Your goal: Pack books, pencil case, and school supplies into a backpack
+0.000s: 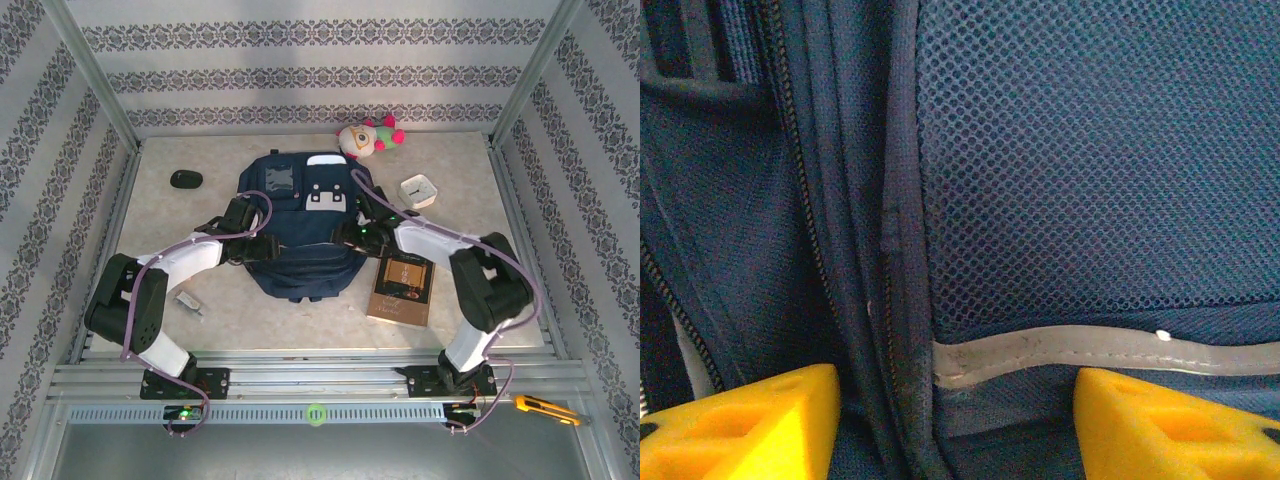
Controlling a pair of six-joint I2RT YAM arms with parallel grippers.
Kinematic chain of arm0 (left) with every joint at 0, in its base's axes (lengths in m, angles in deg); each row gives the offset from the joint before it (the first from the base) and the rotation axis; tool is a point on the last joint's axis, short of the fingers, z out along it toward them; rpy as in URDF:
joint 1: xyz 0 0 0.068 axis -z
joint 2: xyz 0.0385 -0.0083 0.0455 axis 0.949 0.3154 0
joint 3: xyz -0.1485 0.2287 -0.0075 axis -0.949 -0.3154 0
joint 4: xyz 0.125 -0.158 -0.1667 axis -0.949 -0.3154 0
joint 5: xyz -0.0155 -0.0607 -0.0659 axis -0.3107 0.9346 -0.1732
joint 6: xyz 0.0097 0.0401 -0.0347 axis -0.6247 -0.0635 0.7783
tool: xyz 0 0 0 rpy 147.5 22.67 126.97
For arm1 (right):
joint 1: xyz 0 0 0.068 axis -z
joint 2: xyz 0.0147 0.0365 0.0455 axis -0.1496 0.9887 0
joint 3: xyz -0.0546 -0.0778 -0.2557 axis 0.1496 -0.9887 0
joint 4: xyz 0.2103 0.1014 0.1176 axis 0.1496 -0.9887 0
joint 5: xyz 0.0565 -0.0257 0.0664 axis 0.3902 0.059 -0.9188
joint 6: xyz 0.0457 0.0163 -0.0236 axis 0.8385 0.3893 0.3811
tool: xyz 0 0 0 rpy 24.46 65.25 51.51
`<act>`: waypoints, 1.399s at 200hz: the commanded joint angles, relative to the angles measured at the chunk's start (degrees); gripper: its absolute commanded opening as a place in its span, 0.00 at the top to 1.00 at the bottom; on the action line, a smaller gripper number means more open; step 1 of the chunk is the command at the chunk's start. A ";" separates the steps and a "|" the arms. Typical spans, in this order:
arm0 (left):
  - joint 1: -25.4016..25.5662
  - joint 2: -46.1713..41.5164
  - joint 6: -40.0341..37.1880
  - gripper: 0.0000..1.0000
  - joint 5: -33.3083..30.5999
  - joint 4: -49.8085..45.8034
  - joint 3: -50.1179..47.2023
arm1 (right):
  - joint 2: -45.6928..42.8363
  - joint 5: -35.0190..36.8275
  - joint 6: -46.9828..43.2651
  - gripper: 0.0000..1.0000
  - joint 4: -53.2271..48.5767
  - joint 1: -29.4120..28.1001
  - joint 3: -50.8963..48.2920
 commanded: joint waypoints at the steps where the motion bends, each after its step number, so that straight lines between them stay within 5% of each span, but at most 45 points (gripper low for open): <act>1: 0.40 -0.73 0.48 0.38 -3.56 -3.05 1.14 | 3.29 -2.45 0.18 0.41 6.26 -3.03 4.25; 37: 0.48 -7.44 -0.34 0.38 -5.48 -7.54 5.92 | 4.42 -0.72 0.56 0.40 7.35 -4.66 8.59; 68: 3.07 -9.26 -0.05 0.38 -2.67 -12.33 13.28 | -4.24 2.07 -2.90 0.36 0.75 -3.02 7.67; 124: 18.77 -4.18 11.59 0.41 6.52 0.57 14.38 | -25.29 -0.20 -12.49 0.36 -21.89 14.25 -4.11; 144: 22.82 -0.62 11.28 0.39 4.36 0.53 16.32 | -31.00 -0.77 -13.42 0.37 -22.02 20.38 -10.25; 177: 22.06 3.33 9.95 0.40 1.17 0.51 16.11 | -29.90 -11.68 -11.31 0.43 -15.19 20.78 -13.27; 228: 16.56 8.23 9.27 0.40 -1.17 4.53 10.28 | -25.32 -0.94 -12.87 0.37 -15.14 19.78 -13.66; 280: 9.72 5.93 11.34 0.40 0.58 8.95 -1.03 | -14.55 -2.43 -7.72 0.56 1.72 8.70 -14.78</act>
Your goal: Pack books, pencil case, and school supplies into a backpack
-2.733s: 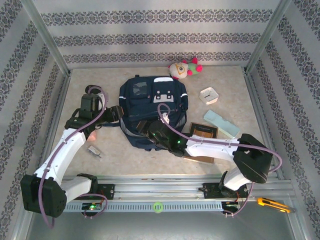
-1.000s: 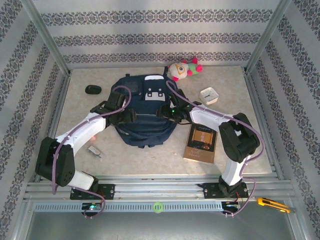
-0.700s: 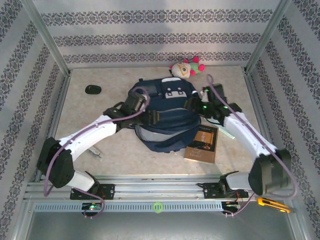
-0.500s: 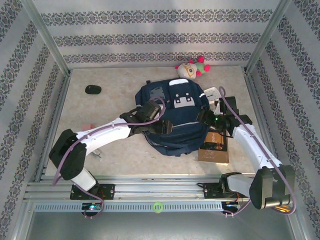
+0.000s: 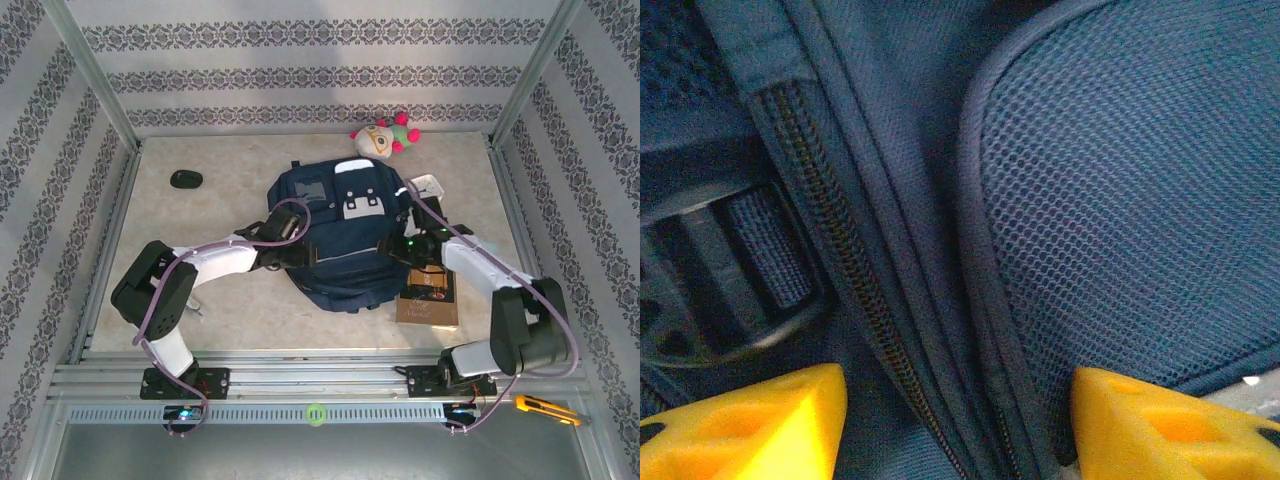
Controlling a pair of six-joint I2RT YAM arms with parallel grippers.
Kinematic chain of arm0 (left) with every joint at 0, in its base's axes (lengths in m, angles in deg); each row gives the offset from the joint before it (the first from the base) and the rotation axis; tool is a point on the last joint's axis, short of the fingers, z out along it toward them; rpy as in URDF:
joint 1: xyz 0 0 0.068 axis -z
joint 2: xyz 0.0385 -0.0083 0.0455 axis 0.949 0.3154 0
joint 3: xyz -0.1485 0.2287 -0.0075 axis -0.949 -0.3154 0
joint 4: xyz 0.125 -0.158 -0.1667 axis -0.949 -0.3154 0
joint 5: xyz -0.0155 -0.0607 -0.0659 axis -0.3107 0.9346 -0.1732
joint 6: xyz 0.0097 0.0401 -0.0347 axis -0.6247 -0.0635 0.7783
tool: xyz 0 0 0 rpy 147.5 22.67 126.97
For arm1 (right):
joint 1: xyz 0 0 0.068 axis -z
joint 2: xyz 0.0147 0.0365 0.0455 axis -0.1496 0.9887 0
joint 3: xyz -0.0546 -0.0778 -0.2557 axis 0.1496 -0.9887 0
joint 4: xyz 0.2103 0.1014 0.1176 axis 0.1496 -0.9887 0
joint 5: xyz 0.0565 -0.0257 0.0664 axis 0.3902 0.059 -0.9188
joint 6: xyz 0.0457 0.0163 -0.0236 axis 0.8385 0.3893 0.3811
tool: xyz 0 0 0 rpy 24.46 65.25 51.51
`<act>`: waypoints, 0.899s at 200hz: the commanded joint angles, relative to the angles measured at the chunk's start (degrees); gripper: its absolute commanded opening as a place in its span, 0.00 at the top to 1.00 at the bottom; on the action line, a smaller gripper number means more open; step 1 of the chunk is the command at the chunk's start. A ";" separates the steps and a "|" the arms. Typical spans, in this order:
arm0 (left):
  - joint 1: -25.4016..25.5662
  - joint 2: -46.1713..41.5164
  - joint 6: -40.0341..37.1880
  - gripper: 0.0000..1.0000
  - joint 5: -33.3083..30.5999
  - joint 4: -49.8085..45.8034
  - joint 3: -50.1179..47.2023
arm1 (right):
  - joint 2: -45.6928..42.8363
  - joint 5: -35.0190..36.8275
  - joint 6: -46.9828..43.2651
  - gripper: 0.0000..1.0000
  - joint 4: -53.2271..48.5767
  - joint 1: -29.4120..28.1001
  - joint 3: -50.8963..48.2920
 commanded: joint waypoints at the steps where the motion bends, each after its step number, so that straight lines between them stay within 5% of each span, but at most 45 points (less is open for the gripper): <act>1: -3.50 -2.16 1.78 0.40 0.36 2.25 -5.58 | 3.38 0.07 3.12 0.57 10.30 -5.53 -0.95; 47: -12.89 -9.70 -2.47 0.38 -0.98 -1.70 -11.89 | 10.55 4.79 11.15 0.60 21.03 -18.01 2.47; 90: -21.37 -11.46 -10.02 0.36 -3.12 -6.77 -6.66 | 15.60 11.24 17.42 0.57 22.64 -27.04 11.80; 129: -25.19 -4.61 -11.56 0.37 -1.02 -7.97 0.39 | 15.94 13.54 17.64 0.51 18.98 -27.63 15.32; 180: -25.19 -9.83 -13.58 0.36 -6.81 -11.22 1.97 | 10.82 10.56 15.43 0.38 7.48 -25.73 17.05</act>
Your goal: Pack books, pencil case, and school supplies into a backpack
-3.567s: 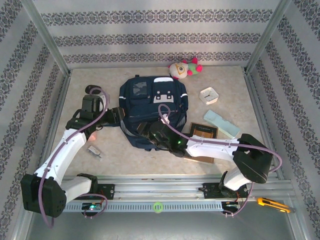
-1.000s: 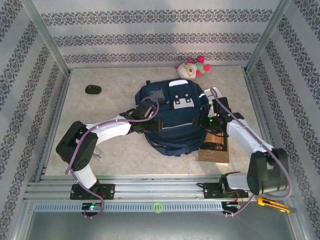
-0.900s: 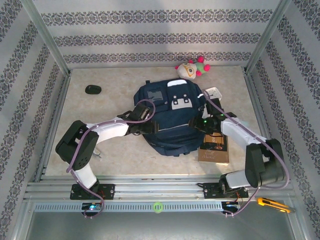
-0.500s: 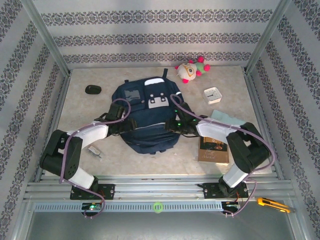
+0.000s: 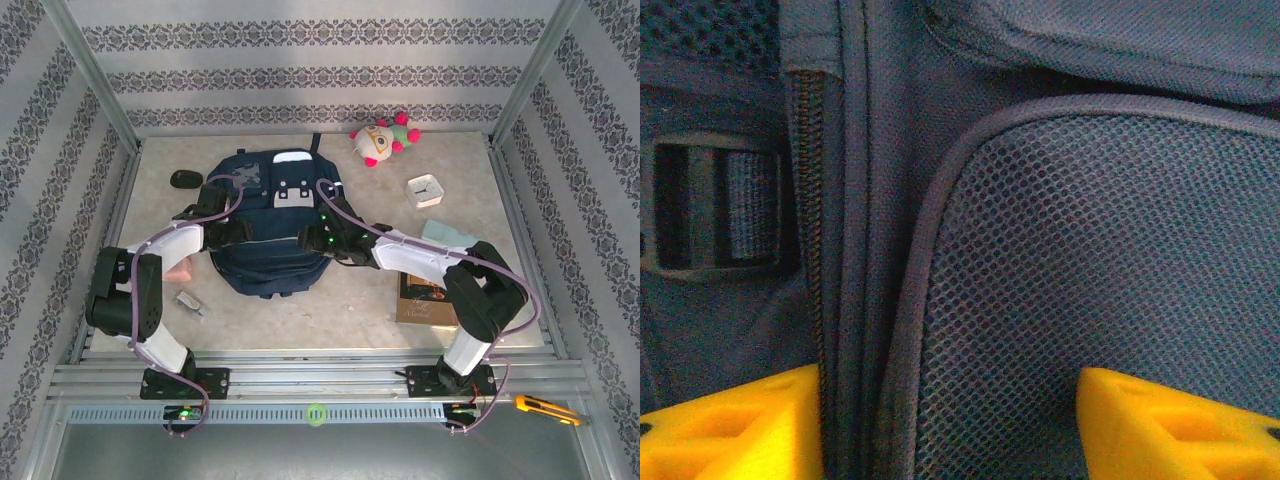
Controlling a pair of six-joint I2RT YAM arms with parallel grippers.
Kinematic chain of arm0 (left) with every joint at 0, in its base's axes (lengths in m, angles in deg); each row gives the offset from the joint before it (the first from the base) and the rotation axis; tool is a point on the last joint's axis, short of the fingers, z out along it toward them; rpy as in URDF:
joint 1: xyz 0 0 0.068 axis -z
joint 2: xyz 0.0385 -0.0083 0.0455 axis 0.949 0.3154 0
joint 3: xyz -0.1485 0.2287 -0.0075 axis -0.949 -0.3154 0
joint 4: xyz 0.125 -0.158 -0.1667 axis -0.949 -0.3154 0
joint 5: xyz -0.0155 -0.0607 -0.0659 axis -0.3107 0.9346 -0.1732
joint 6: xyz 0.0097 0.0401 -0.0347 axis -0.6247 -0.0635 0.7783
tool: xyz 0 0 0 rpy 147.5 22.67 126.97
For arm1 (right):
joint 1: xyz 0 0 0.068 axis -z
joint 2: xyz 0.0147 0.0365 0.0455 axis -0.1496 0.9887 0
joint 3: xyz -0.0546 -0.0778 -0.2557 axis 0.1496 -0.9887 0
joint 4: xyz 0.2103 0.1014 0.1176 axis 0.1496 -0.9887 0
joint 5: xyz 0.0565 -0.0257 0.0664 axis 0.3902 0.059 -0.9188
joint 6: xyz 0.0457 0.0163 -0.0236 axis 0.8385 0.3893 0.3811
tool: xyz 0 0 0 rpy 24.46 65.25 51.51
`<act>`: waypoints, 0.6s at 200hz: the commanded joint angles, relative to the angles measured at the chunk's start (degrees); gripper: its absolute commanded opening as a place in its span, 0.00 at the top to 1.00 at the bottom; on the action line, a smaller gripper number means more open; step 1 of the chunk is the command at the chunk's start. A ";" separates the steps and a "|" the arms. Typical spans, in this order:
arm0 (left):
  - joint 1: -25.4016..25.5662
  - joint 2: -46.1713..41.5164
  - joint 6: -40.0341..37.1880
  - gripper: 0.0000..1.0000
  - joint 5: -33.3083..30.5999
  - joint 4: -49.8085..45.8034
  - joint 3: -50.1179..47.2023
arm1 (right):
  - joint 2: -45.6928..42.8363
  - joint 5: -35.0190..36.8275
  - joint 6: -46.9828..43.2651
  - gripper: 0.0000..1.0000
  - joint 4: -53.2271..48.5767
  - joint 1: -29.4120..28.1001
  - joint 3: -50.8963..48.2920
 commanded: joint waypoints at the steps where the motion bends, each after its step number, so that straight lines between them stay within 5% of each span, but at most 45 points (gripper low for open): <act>1: 0.05 -4.73 -2.87 0.36 -3.72 -3.59 2.20 | -3.85 -1.29 -1.78 0.38 -8.48 1.19 2.69; 29: 0.23 -11.94 -2.45 0.36 -5.73 -6.05 2.71 | -8.72 -3.14 -5.16 0.38 -15.63 3.26 3.17; 51: 2.94 -16.15 -0.81 0.37 -2.91 -9.95 5.31 | -14.45 -5.33 -9.55 0.37 -24.85 10.14 1.52; 120: 25.51 -11.36 12.51 0.39 4.68 -0.48 4.60 | -29.79 -9.26 -24.58 0.32 -37.00 51.01 -15.39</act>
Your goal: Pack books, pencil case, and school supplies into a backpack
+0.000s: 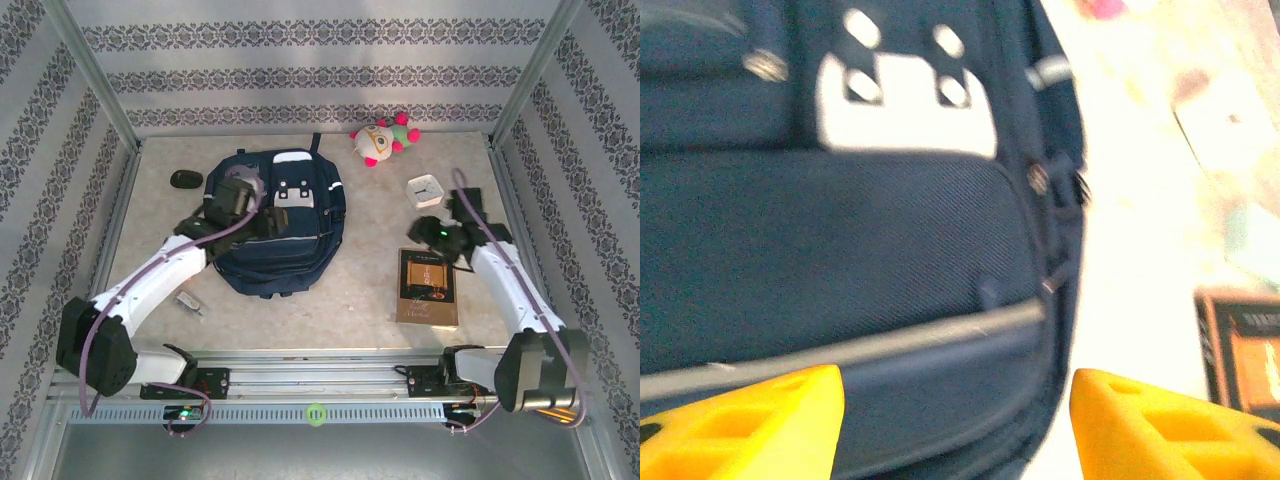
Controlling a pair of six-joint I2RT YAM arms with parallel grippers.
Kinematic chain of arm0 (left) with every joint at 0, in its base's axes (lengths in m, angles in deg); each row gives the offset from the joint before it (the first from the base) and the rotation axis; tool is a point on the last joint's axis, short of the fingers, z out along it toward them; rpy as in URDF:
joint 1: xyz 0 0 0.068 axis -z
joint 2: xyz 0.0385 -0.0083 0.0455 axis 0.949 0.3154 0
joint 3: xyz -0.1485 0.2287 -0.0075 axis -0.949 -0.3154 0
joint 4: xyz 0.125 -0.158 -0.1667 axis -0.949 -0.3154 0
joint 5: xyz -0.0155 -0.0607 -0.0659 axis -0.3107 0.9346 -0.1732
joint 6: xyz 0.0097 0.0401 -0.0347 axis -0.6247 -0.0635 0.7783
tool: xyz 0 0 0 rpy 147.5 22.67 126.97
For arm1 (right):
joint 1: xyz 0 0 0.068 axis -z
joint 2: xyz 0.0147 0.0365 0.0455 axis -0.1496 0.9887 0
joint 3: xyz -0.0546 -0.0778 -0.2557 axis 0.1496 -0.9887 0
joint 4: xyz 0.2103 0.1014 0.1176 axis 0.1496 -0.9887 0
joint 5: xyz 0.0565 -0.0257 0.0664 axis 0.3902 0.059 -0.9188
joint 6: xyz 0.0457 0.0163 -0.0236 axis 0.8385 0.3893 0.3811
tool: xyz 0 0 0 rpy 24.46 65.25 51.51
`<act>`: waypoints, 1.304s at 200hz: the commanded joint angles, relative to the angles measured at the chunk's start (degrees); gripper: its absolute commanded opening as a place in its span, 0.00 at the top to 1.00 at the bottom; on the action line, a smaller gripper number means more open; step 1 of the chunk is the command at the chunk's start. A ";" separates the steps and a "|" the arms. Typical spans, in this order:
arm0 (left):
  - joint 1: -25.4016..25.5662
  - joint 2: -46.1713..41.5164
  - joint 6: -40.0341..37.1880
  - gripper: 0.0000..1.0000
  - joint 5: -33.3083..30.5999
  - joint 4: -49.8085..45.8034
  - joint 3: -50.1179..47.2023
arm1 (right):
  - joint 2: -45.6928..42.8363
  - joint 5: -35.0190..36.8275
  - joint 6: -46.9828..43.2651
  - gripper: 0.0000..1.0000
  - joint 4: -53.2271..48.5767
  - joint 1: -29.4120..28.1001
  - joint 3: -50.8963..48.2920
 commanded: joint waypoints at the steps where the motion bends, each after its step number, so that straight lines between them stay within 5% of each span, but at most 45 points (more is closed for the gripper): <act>1: 6.47 4.39 6.07 0.39 3.07 3.76 -0.27 | -1.49 -3.20 -7.59 0.32 -6.61 9.37 -5.19; 25: 11.75 9.04 8.67 0.39 3.94 8.10 0.28 | 0.21 -6.05 -9.29 0.31 -2.62 19.24 -9.97; 48: 14.67 13.21 8.91 0.39 5.25 8.94 2.24 | 3.27 -10.46 -9.56 0.31 1.94 22.17 -12.99; 92: 16.39 18.73 9.70 0.40 7.15 10.88 4.61 | 8.63 -13.87 -6.92 0.36 7.36 19.29 -16.71; 136: 17.59 23.24 11.22 0.40 10.56 12.82 6.67 | 1.40 -16.72 1.47 0.38 7.00 6.31 -17.58; 172: 18.35 26.63 12.03 0.41 13.22 14.22 8.29 | -6.90 -7.00 -0.63 0.37 -3.54 6.78 -13.96; 203: 18.61 29.76 11.98 0.43 14.15 14.34 9.68 | -2.34 -14.93 -0.95 0.45 2.47 5.49 -16.06; 261: 19.74 34.51 13.82 0.49 17.27 16.54 11.09 | 4.94 -11.53 -0.74 0.59 6.28 2.38 -17.80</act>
